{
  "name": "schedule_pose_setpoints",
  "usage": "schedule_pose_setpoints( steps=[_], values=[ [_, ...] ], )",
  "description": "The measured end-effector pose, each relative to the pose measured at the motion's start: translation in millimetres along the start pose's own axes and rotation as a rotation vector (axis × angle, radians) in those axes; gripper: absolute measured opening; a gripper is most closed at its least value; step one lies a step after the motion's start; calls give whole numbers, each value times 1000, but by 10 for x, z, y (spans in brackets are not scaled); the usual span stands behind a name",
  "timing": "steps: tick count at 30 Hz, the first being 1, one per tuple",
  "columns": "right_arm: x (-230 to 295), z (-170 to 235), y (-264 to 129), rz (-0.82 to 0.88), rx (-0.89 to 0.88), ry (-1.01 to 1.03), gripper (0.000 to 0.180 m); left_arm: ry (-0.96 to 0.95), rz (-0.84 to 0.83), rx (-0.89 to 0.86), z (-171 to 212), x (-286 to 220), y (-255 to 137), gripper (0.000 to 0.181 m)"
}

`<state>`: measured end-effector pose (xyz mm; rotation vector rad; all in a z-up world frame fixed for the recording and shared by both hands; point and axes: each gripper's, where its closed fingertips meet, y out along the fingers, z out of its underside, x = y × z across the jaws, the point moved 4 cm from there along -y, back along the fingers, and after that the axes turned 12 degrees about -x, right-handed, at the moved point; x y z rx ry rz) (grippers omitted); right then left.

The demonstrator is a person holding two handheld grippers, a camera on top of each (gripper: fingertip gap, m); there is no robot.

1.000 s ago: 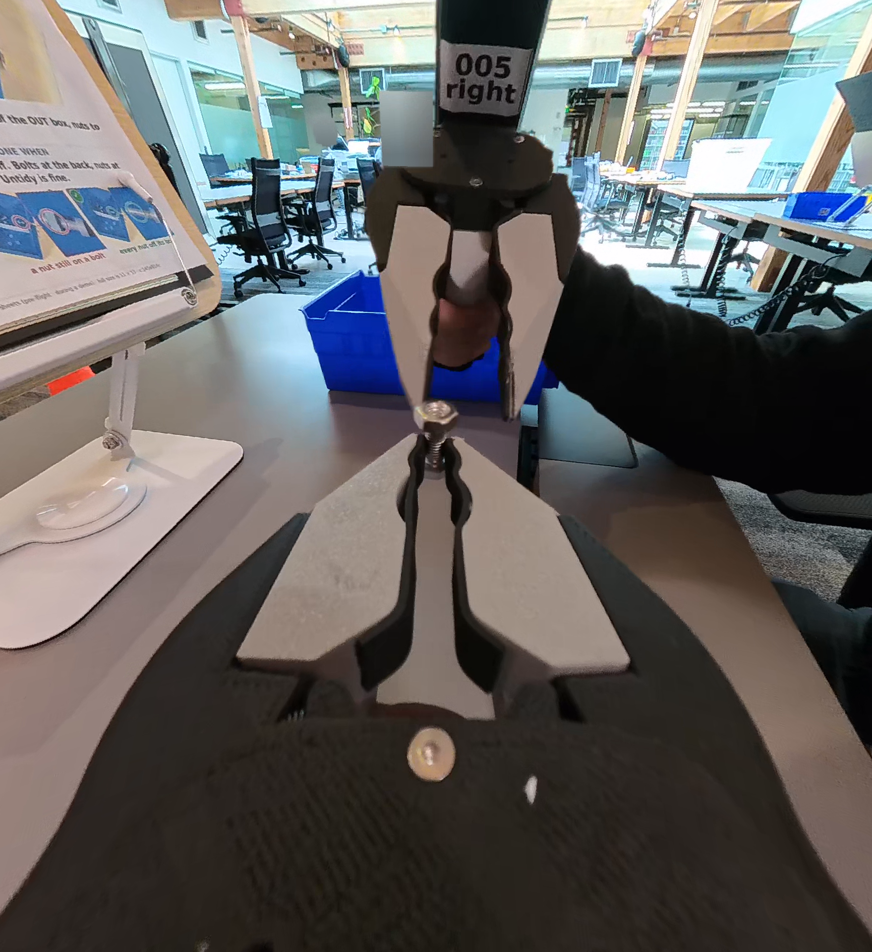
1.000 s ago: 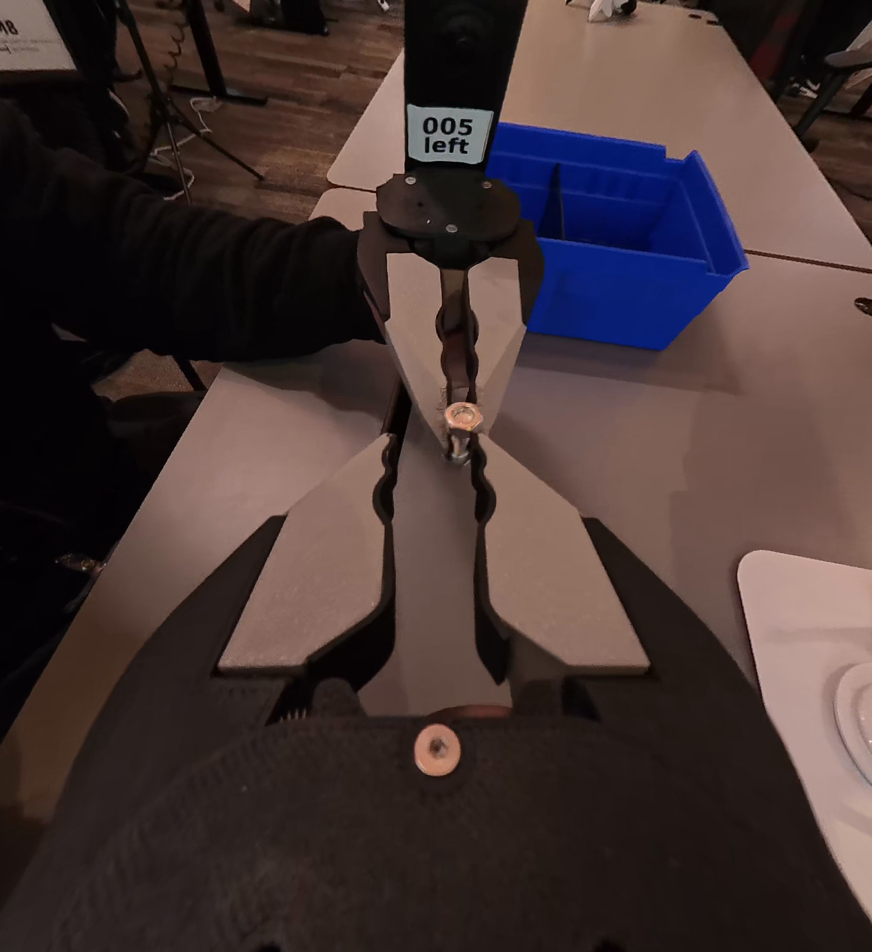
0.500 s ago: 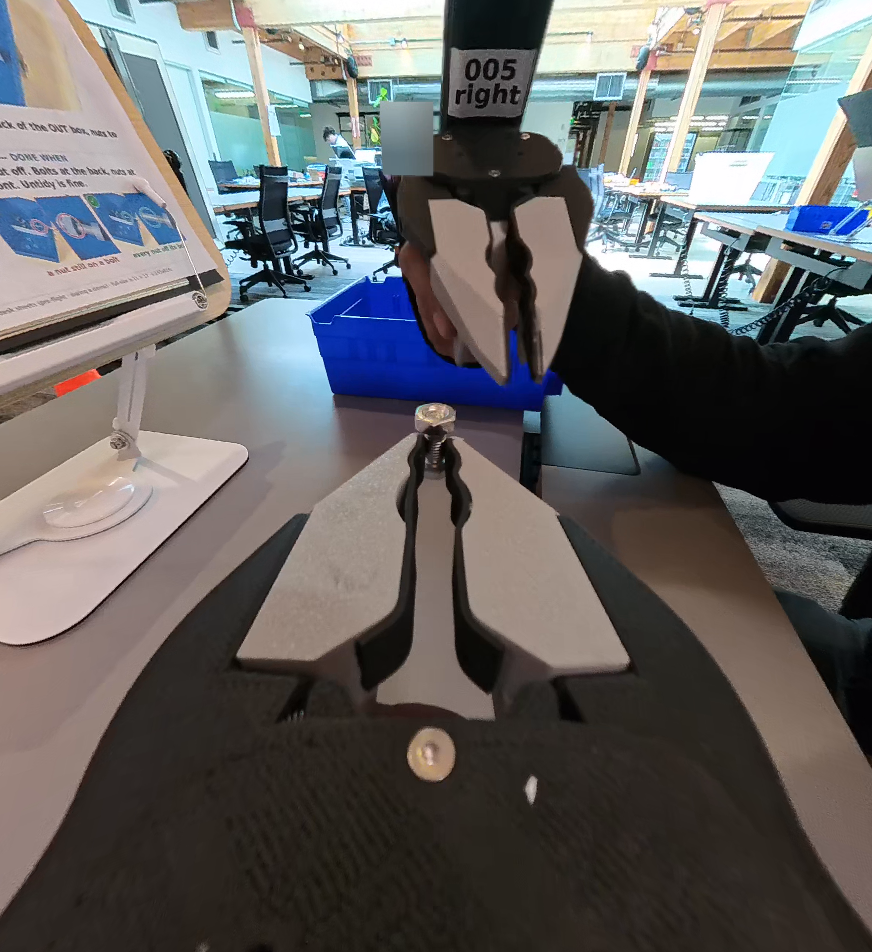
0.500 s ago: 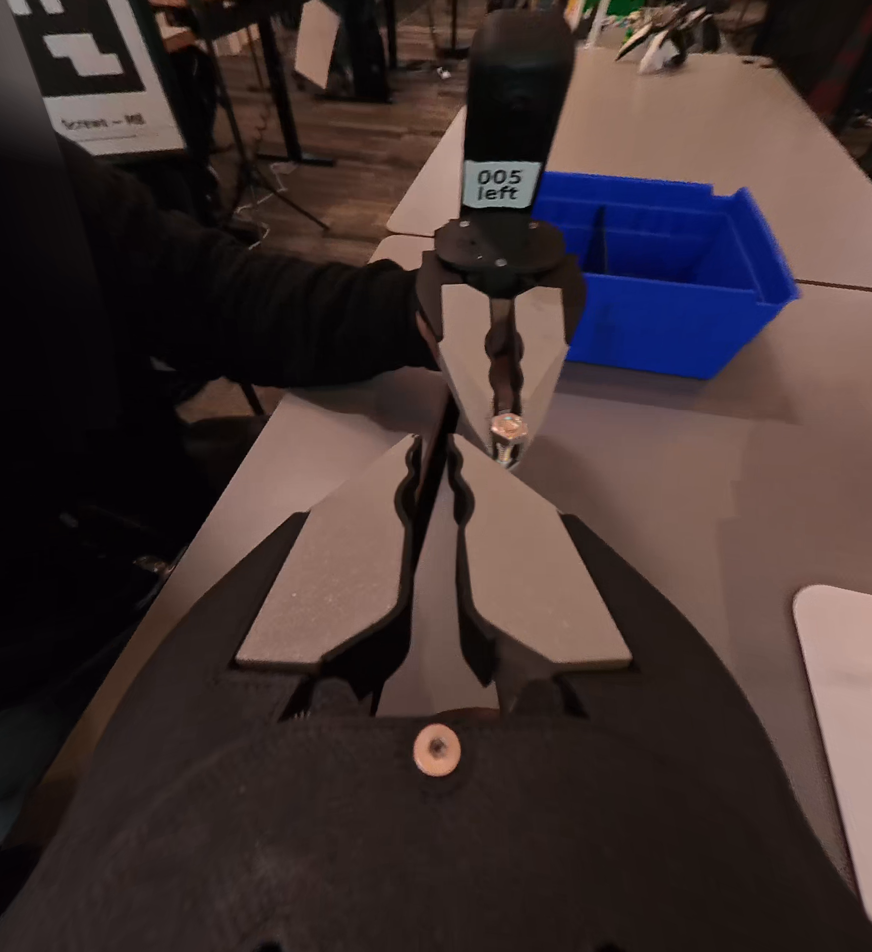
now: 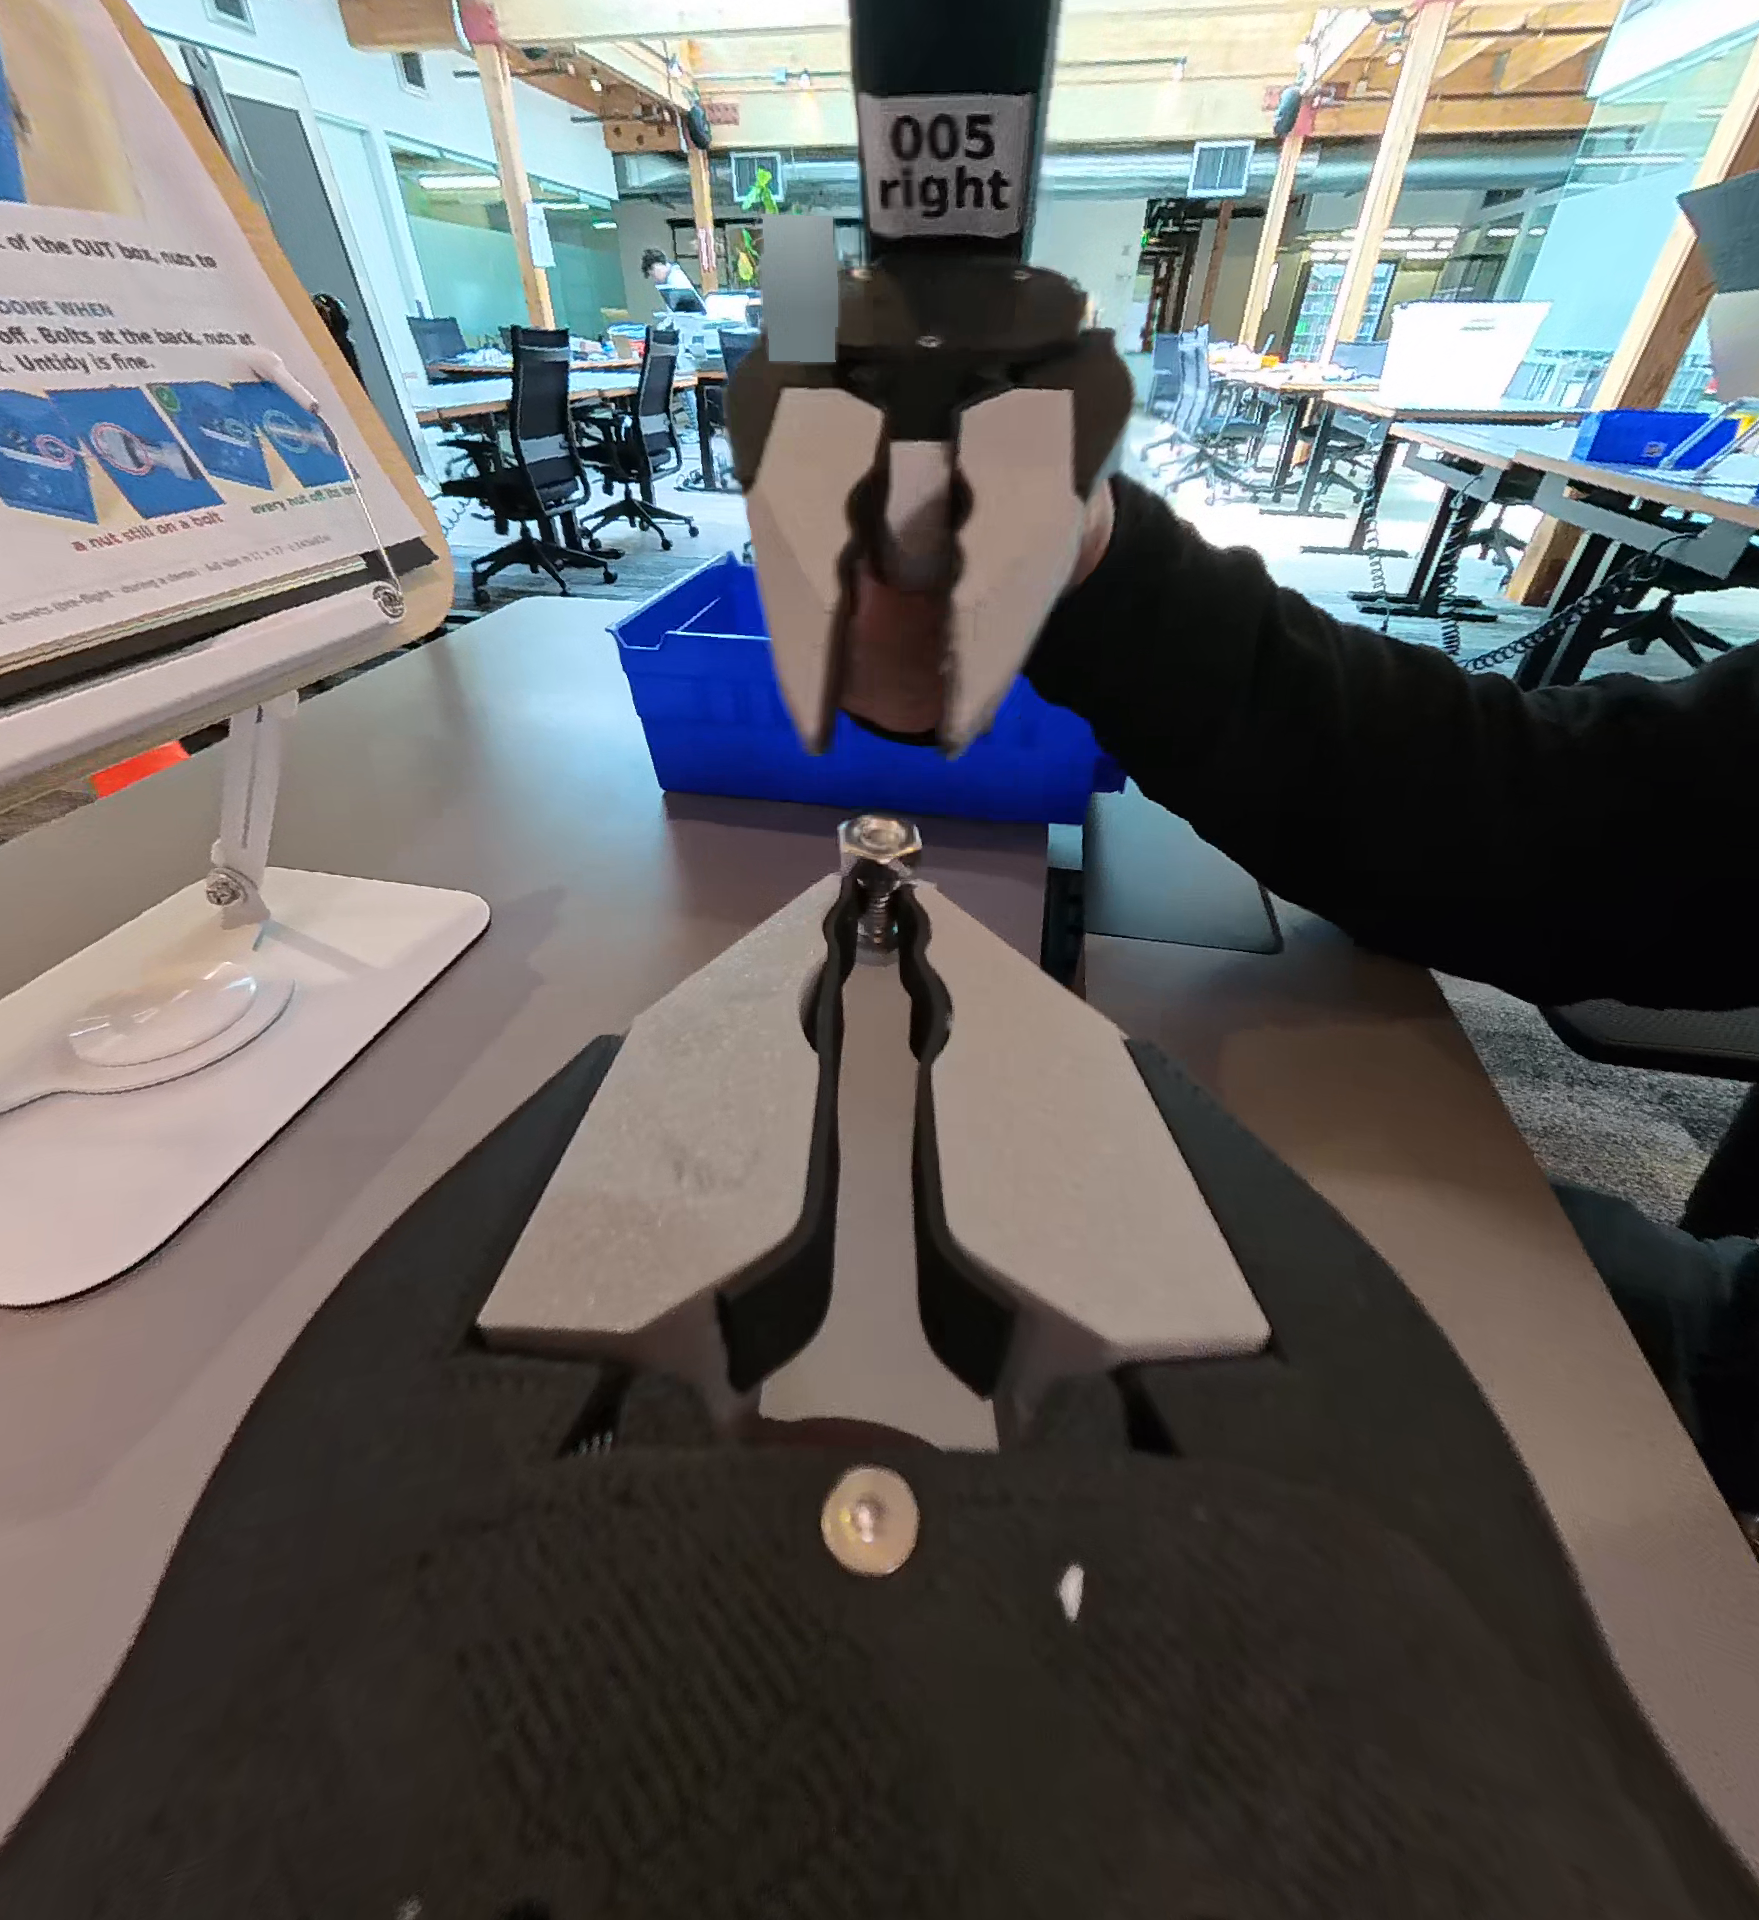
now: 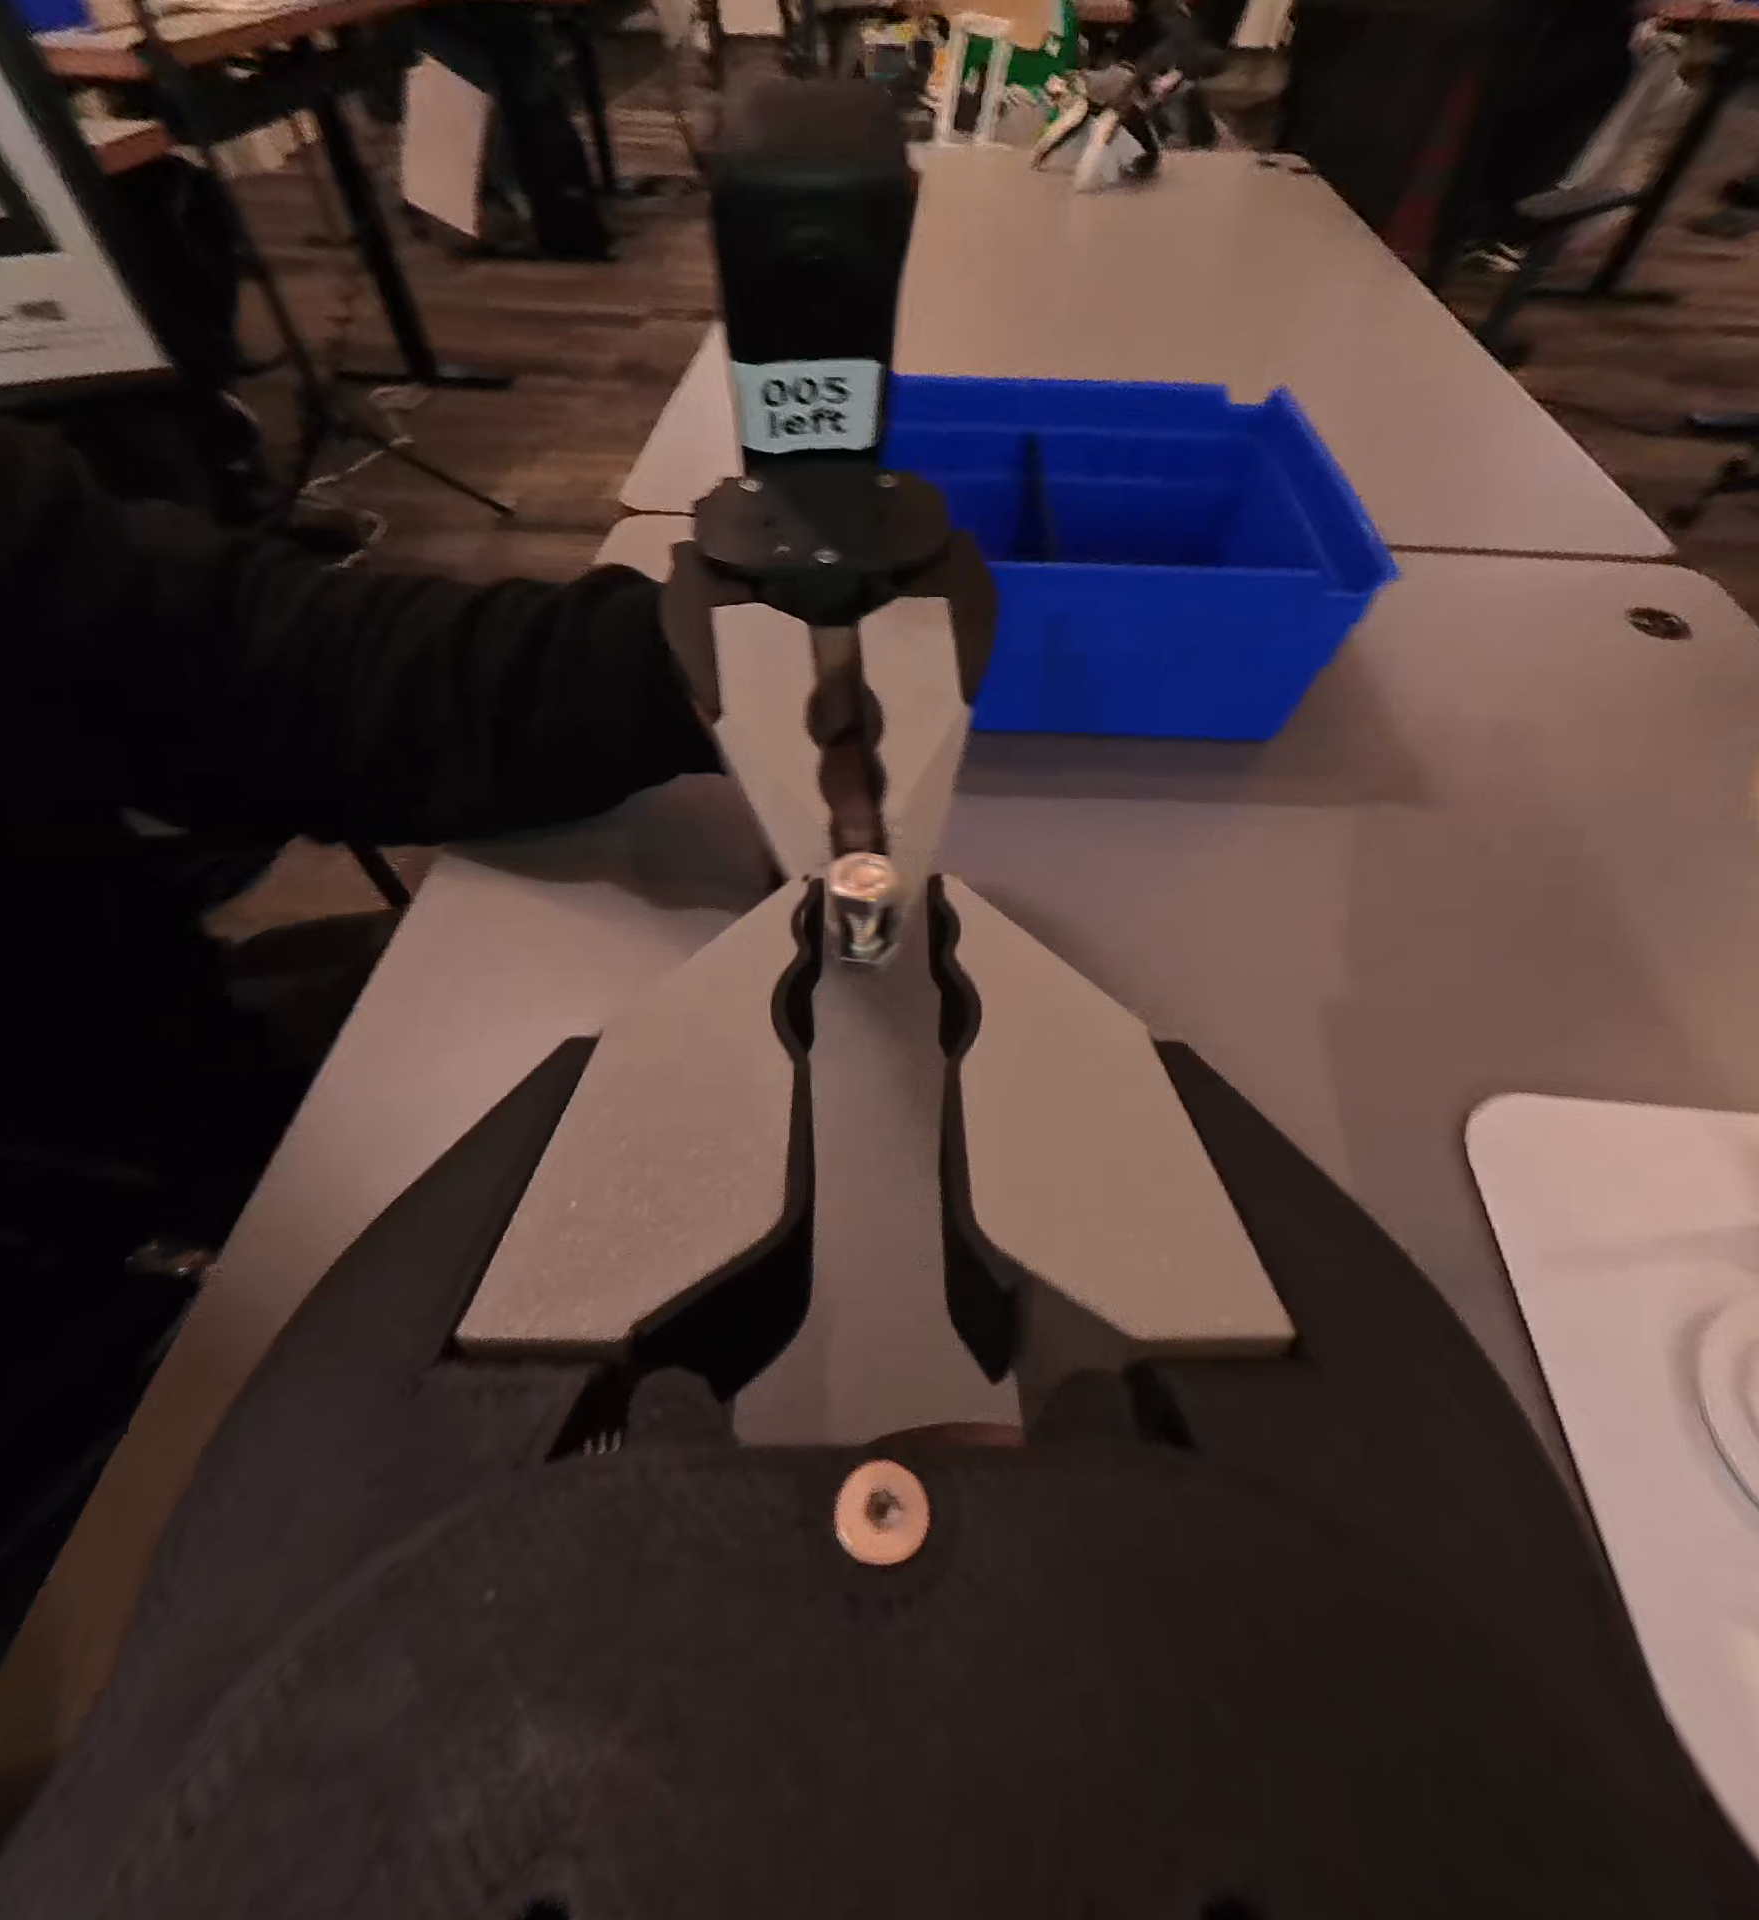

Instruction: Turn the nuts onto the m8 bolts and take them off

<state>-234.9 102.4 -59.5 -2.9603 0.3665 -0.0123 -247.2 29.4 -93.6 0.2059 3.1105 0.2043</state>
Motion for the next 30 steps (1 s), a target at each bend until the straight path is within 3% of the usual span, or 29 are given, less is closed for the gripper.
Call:
schedule_pose_setpoints(
  steps=[5,6,7,8,9,11,15,19,20,22,26,30],
  values=[
    [89,91,82,-73,49,31,20,2,-2,2,5,6,-2,5],
    [137,93,65,-104,55,36,17,5,1,1,1,1,-7,5],
    [253,80,24,-199,50,47,0,8,-16,-11,-20,20,-10,5],
    [333,29,-10,-261,16,66,0,6,-19,-20,-36,26,-16,5],
    [318,-29,-27,-247,-21,60,0,-1,-10,-21,-38,17,-21,5],
    [152,-93,-33,-121,-61,43,17,-2,-9,-17,-27,15,-15,5],
    [-22,24,43,3,11,32,26,5,0,-3,-6,-9,5,5],
    [104,109,92,-72,69,21,22,15,-7,1,-9,4,-11,5],
    [177,103,48,-137,67,25,0,14,-23,-12,-29,22,-13,5],
    [266,-7,-30,-212,-11,47,0,0,-17,-17,-39,28,-27,5],
    [-47,-31,3,27,-27,5,18,-3,5,-1,-7,-9,0,5],
    [-2,89,147,-1,47,-19,18,3,-3,17,25,-6,17,5]
  ],
)
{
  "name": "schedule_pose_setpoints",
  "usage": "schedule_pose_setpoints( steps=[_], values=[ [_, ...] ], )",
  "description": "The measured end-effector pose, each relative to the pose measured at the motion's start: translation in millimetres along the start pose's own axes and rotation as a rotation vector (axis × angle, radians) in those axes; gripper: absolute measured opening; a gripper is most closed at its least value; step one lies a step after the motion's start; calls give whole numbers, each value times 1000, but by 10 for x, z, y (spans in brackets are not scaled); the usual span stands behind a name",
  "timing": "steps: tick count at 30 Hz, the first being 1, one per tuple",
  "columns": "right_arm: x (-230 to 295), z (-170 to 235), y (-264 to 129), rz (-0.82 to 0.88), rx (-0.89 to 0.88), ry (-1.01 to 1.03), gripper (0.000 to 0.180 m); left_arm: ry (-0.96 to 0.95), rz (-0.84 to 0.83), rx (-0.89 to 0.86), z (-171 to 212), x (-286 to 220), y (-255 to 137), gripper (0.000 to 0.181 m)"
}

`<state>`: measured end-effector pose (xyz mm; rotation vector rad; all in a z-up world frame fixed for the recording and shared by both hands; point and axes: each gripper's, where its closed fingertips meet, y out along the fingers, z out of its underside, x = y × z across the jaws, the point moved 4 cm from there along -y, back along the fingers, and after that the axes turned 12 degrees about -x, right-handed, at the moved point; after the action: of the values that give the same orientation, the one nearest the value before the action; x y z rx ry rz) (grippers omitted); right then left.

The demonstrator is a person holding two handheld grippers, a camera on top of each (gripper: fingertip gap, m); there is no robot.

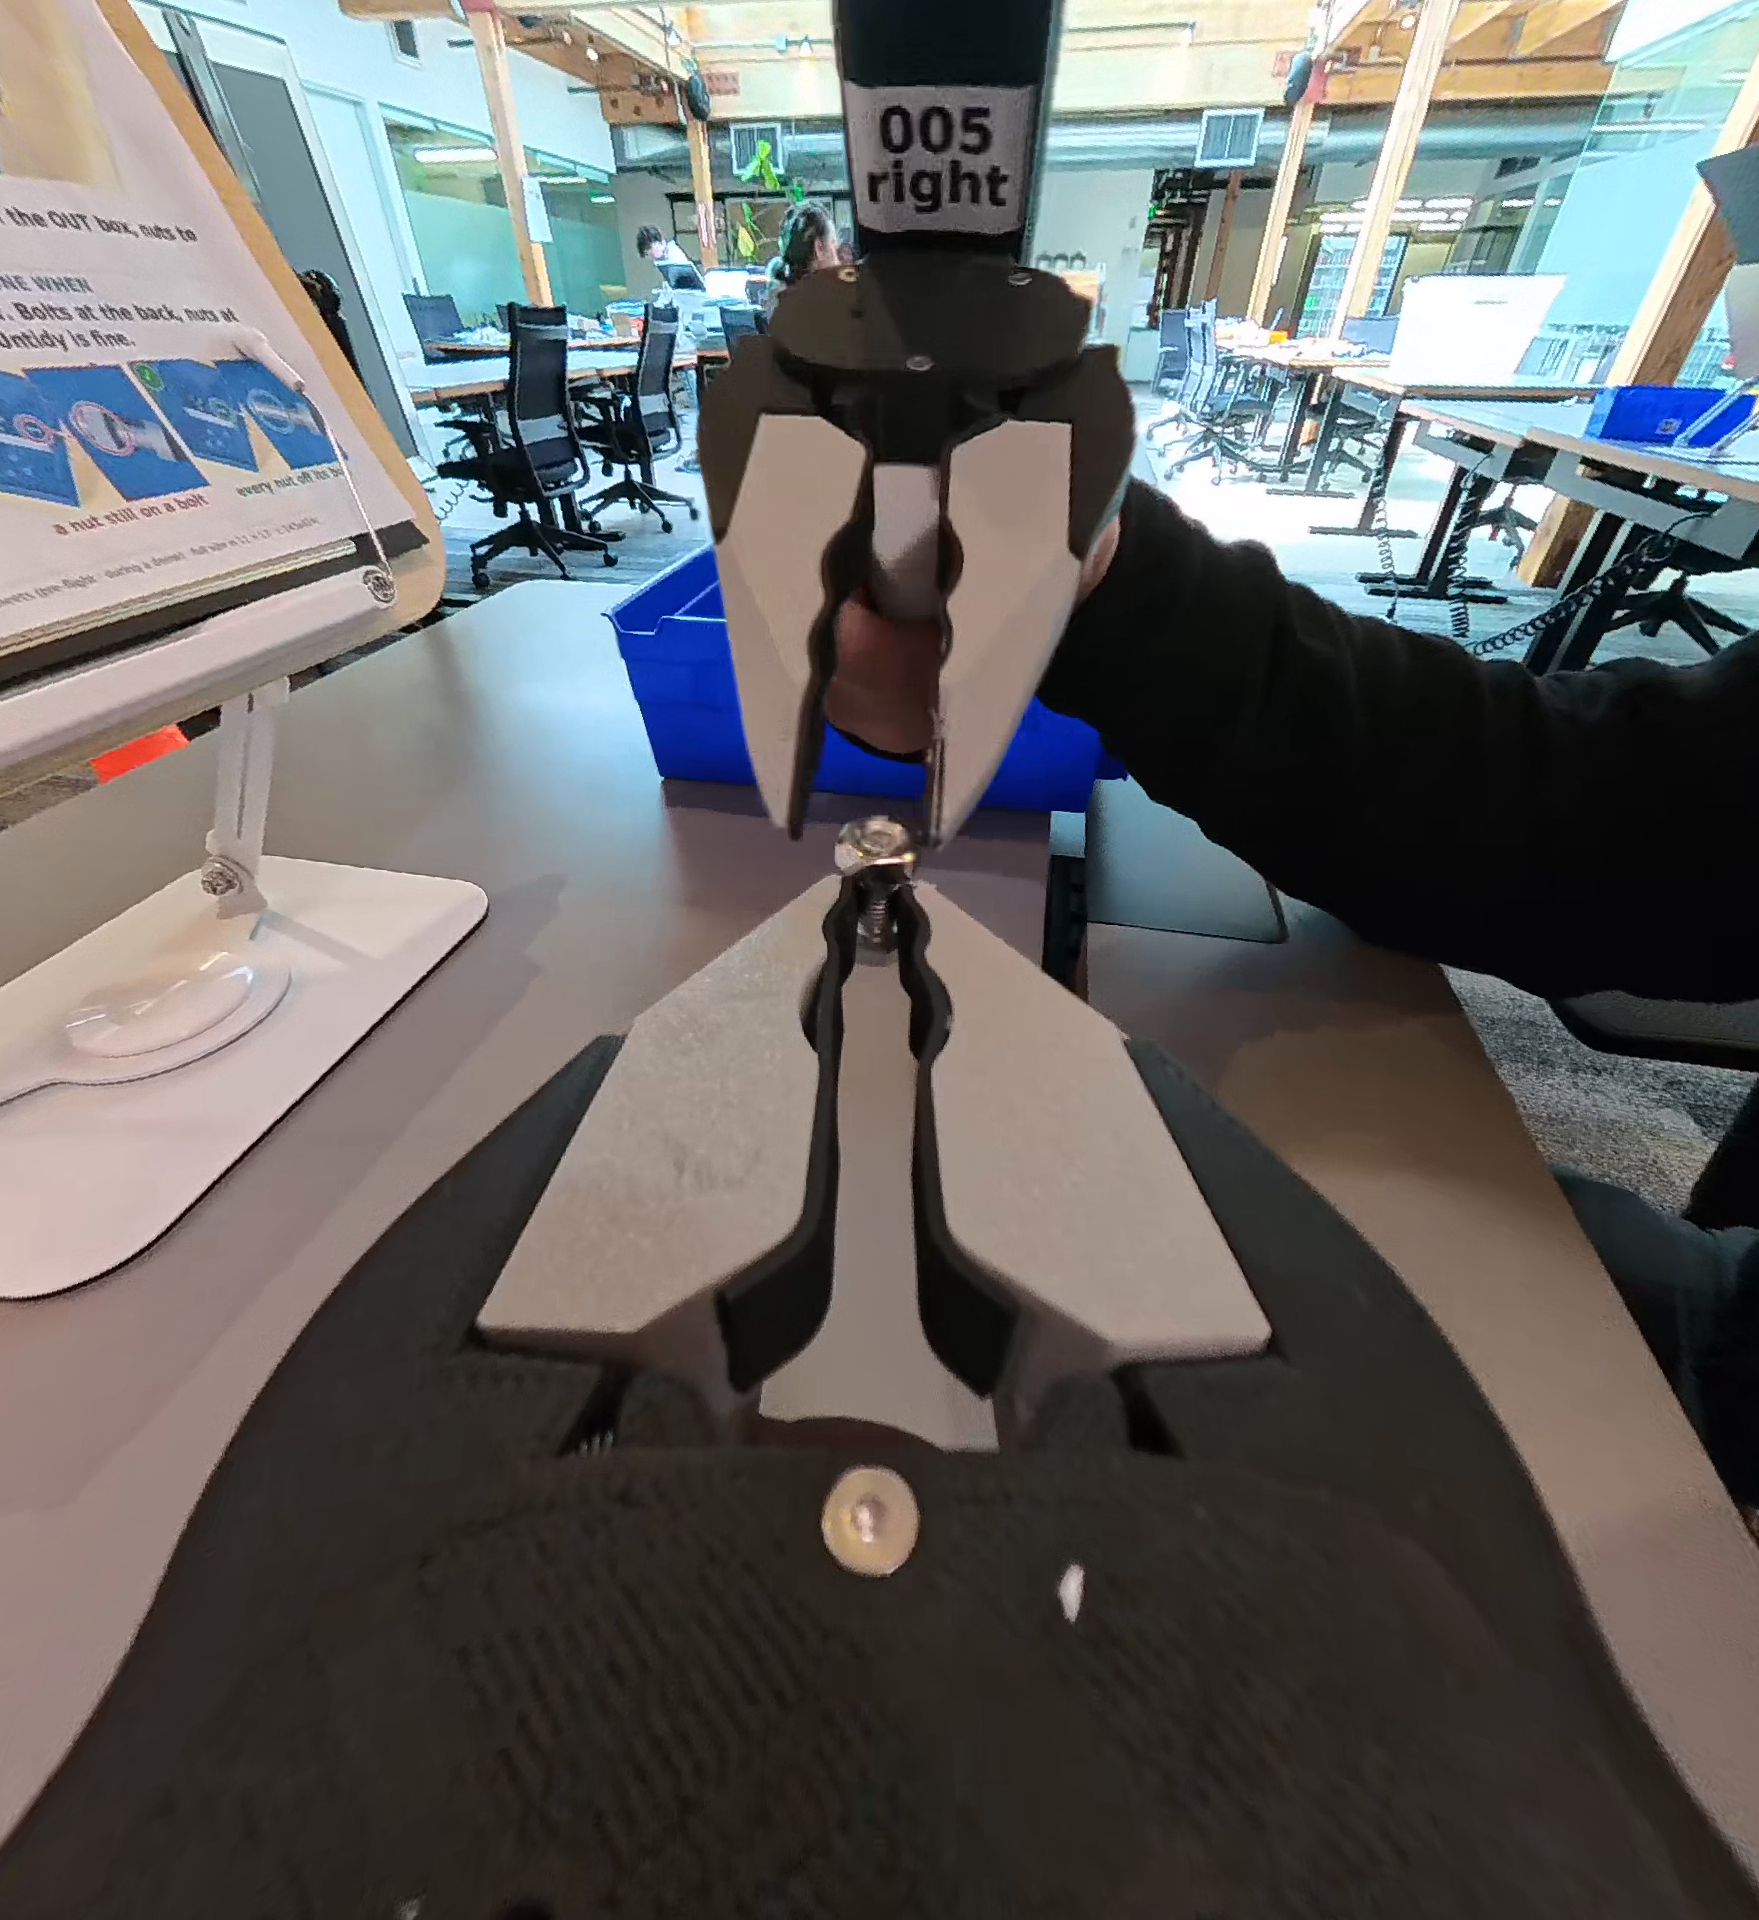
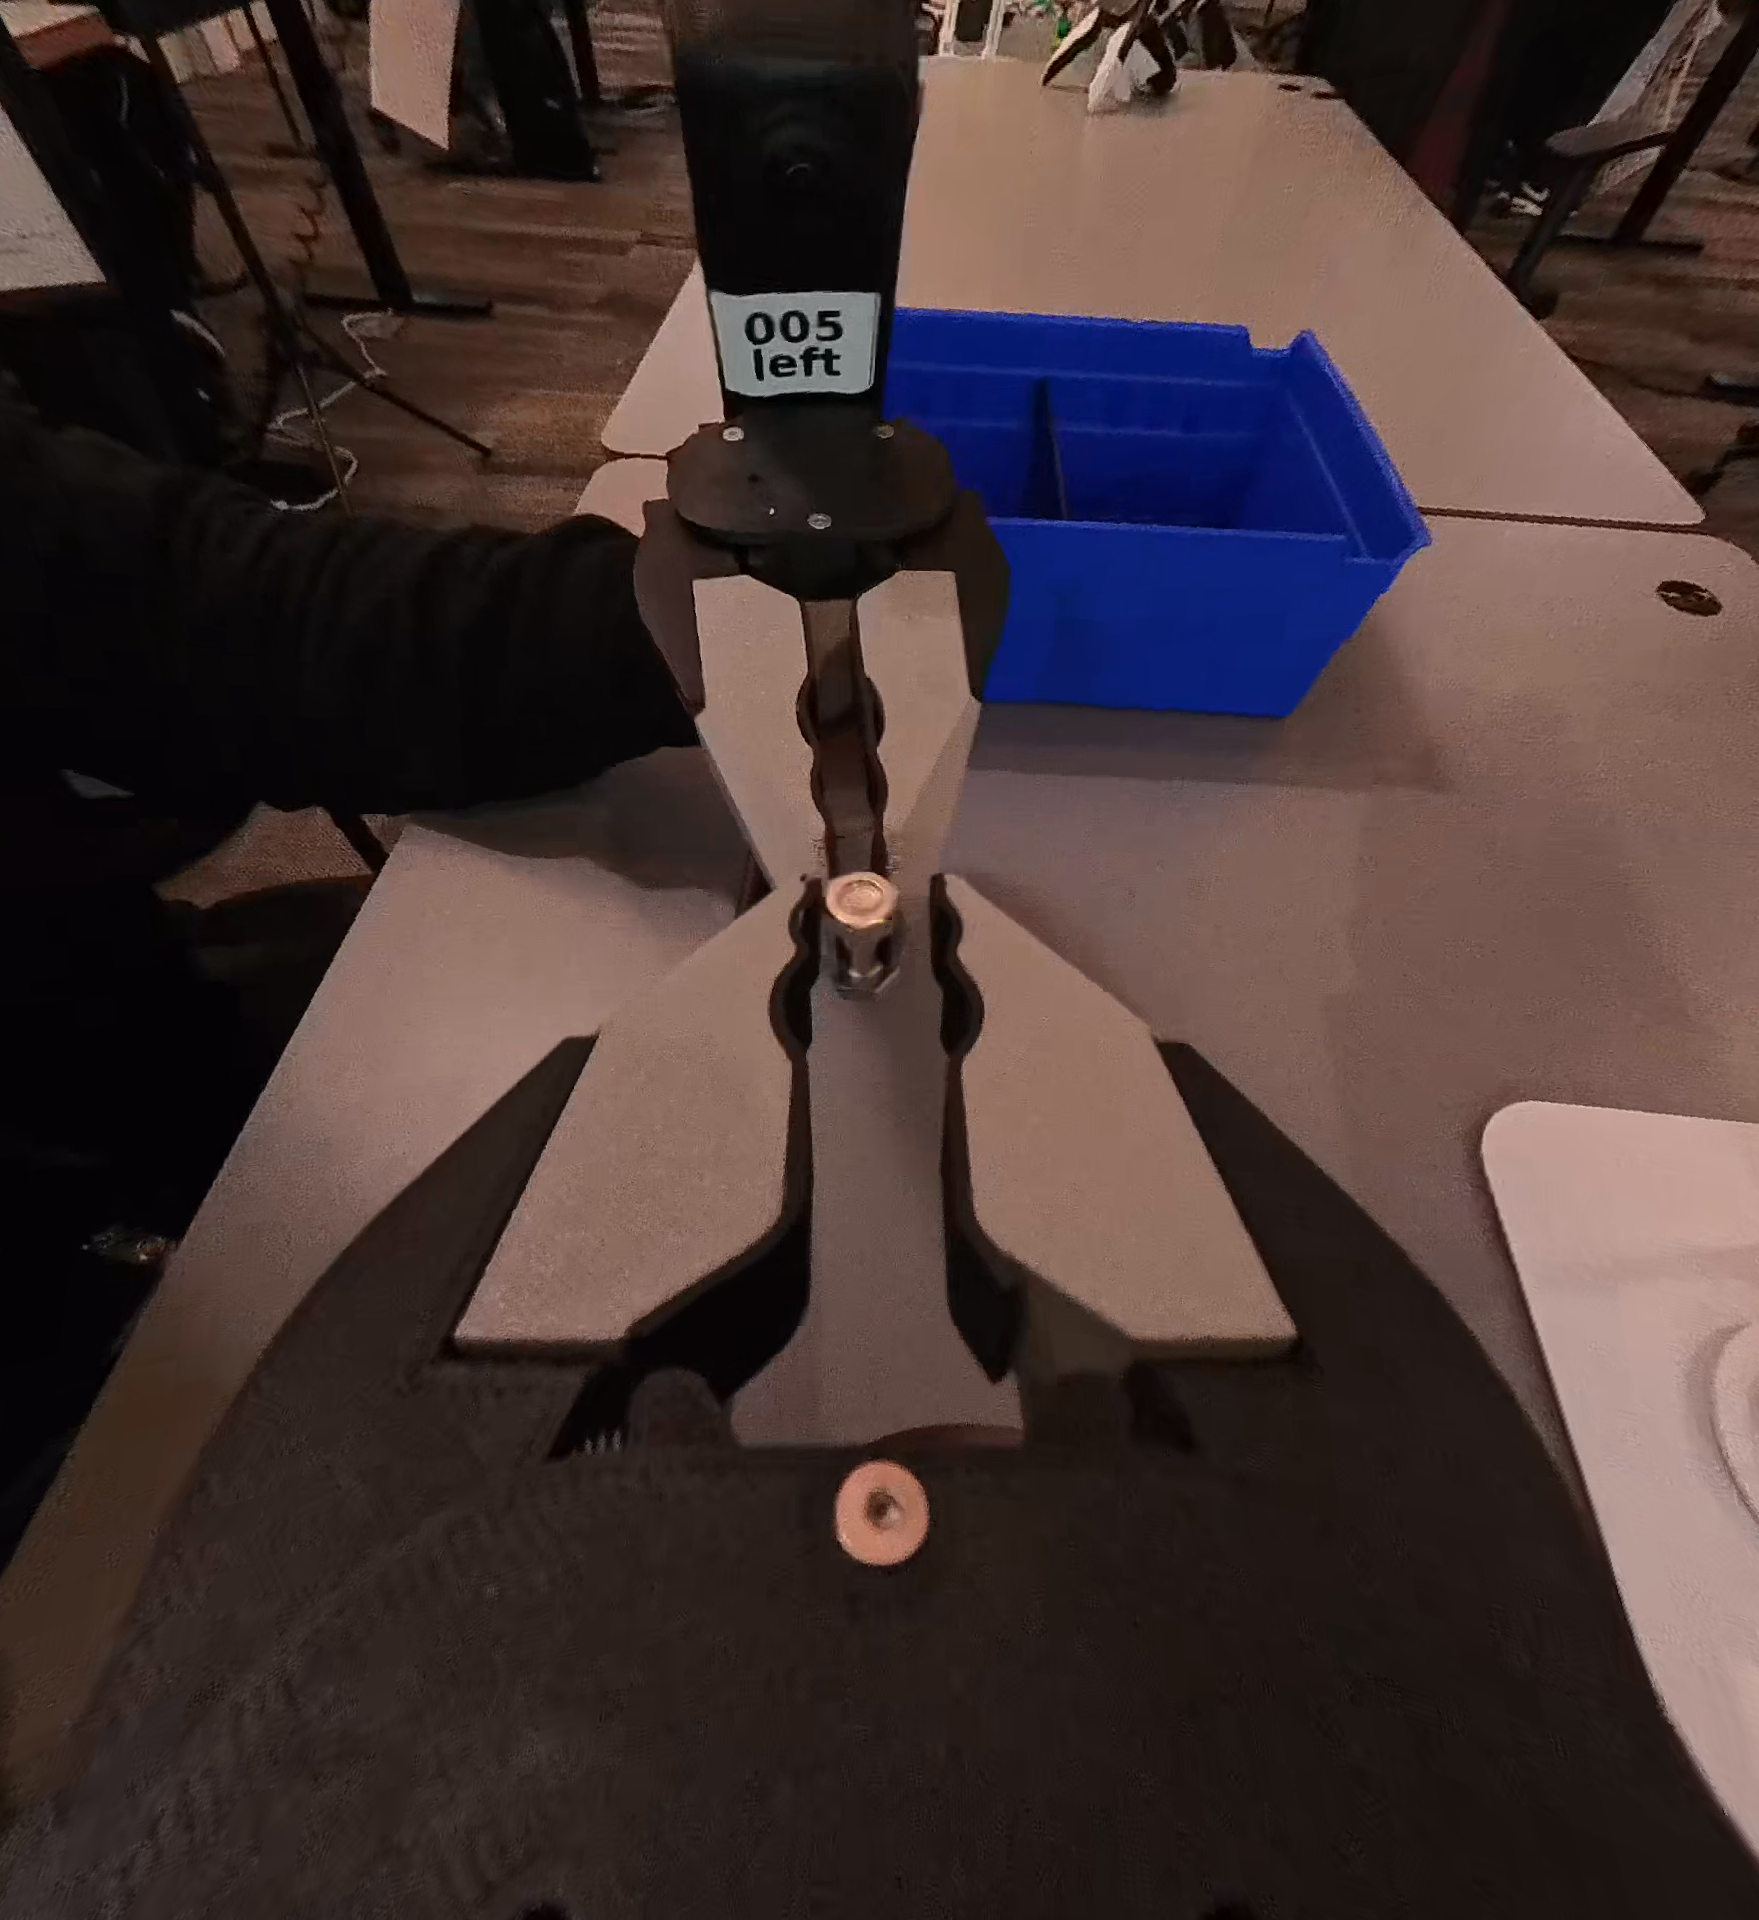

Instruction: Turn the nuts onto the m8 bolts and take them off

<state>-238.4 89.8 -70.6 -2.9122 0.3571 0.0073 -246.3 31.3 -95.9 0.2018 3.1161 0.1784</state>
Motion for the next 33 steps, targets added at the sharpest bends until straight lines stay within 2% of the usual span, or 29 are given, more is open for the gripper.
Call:
schedule_pose_setpoints(
  steps=[4,17,28,30,33],
  values=[
    [19,22,31,-29,-7,4,12,-15,3,-16,-26,6,-13,5],
    [-51,-9,18,-39,-60,100,11,-79,-17,-56,-43,51,-28,5],
    [-38,-30,13,-46,-73,107,11,-130,-27,-83,-54,96,-59,20],
    [-37,-29,16,-42,-72,104,11,-131,-13,-74,-40,81,-50,31],
    [-38,-16,18,-43,-67,107,11,-121,-7,-25,37,62,-19,35]
  ],
)
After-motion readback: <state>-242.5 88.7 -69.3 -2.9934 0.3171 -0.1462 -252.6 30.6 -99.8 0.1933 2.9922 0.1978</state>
